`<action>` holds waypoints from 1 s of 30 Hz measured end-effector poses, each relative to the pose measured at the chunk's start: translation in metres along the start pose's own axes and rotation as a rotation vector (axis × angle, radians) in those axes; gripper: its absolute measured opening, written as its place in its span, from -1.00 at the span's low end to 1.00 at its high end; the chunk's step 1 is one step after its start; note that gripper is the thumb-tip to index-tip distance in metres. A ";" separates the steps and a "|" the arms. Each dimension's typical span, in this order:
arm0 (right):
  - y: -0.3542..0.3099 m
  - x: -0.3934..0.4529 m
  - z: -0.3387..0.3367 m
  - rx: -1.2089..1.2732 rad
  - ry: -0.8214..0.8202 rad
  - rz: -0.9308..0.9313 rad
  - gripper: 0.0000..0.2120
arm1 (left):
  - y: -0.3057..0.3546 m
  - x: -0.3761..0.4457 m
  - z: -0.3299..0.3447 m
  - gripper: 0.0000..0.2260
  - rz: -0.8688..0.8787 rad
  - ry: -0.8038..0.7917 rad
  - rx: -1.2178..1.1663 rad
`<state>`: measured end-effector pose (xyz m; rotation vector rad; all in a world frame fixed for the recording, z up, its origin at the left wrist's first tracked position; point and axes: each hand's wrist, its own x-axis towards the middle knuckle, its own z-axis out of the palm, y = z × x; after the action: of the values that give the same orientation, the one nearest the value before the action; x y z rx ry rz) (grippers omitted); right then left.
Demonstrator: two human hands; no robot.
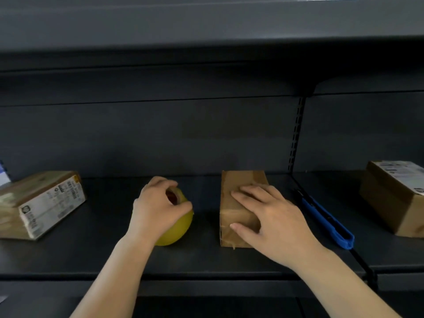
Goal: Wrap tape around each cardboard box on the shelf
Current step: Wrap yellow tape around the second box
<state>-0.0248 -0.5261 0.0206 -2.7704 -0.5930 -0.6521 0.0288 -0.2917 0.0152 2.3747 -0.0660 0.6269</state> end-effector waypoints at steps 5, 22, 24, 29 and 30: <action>-0.007 0.005 -0.012 0.202 0.099 0.005 -0.46 | 0.008 -0.015 -0.015 -0.61 -0.009 0.127 -0.379; -0.034 0.044 -0.080 0.884 -0.064 0.118 -0.88 | 0.098 -0.066 -0.048 -0.52 0.225 -0.198 -0.926; -0.034 0.041 -0.081 0.829 -0.003 0.078 -0.92 | 0.099 -0.068 -0.045 -0.49 0.192 -0.201 -0.938; -0.039 0.039 -0.081 0.652 0.184 0.060 -0.85 | 0.100 -0.084 -0.030 -0.36 0.053 -0.085 -1.146; -0.039 0.038 -0.080 0.650 0.212 0.076 -0.82 | 0.098 -0.091 -0.024 -0.44 0.031 -0.015 -1.182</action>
<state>-0.0404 -0.5033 0.1136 -2.0804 -0.5316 -0.5938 -0.0819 -0.3632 0.0489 1.2310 -0.3683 0.3973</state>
